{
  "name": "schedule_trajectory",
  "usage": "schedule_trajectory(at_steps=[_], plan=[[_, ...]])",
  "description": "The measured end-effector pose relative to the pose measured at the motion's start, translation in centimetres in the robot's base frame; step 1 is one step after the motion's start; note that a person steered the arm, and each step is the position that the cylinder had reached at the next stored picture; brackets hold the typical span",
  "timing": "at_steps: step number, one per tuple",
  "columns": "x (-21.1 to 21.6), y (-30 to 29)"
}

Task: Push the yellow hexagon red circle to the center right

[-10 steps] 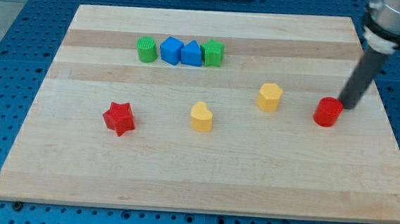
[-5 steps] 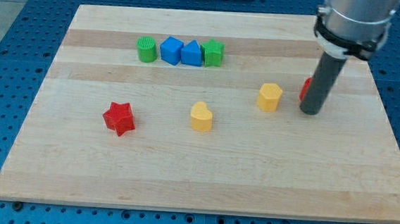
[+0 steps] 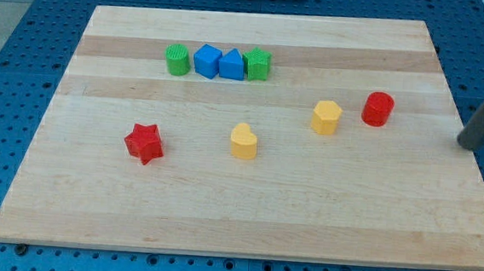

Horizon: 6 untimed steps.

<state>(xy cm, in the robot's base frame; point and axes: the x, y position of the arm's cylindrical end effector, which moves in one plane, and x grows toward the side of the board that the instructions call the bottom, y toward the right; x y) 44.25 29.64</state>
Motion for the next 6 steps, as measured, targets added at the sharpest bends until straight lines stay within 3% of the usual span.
schedule_trajectory(at_steps=[1,6], plan=[[-5.2,-0.2],[-4.3,-10.2]])
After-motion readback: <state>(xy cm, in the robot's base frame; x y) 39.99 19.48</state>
